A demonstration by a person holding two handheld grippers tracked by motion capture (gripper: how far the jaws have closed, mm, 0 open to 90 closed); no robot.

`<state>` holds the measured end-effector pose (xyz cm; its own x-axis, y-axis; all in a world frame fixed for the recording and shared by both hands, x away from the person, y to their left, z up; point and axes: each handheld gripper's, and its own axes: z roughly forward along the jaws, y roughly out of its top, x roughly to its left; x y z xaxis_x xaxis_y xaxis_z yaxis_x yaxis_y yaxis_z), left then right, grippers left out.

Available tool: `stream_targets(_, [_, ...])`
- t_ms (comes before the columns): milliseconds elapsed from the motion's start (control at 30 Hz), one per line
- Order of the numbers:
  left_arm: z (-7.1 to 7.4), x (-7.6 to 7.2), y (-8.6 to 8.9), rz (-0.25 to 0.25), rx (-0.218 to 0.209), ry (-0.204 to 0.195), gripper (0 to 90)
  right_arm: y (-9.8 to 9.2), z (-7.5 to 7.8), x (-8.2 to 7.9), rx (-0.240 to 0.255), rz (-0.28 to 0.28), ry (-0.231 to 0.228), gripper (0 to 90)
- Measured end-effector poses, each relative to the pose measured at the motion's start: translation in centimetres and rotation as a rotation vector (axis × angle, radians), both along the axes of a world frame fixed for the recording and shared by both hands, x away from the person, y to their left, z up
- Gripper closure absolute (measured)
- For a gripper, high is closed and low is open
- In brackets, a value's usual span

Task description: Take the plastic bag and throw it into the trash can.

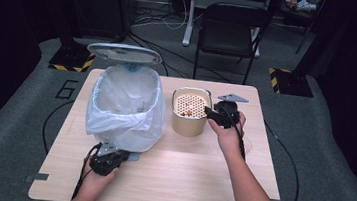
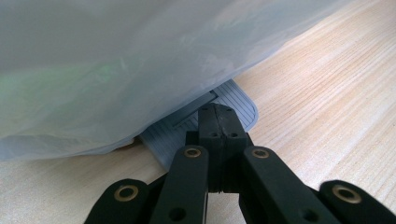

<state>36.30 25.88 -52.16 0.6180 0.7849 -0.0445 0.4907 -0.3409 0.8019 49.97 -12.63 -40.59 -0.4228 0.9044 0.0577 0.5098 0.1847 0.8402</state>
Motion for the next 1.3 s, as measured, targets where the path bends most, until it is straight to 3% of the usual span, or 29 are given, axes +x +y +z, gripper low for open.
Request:
stream_targets(167, [0.0, 0.0, 0.0, 0.002, -0.001, 0.0, 90.0, 0.3, -0.6, 0.5, -0.04, 0.01, 0.021, 62.5])
stream_targets(267, [0.0, 0.0, 0.0, 0.002, -0.001, 0.0, 90.0, 0.2, -0.9, 0.7, -0.032, 0.001, 0.046, 61.9])
stream_targets(633, [0.0, 0.0, 0.0, 0.001, 0.003, -0.002, 90.0, -0.2, -0.6, 0.6, -0.053, 0.018, 0.049, 70.0])
stream_targets(1100, [0.0, 0.0, 0.0, 0.0, 0.003, -0.003, 90.0, -1.3, -0.3, -2.5, -0.061, 0.095, 0.059, 78.2])
stream_targets(1300, [0.0, 0.0, 0.0, 0.001, 0.003, -0.003, 90.0, -1.9, -0.4, -4.7, -0.069, 0.139, 0.054, 79.7])
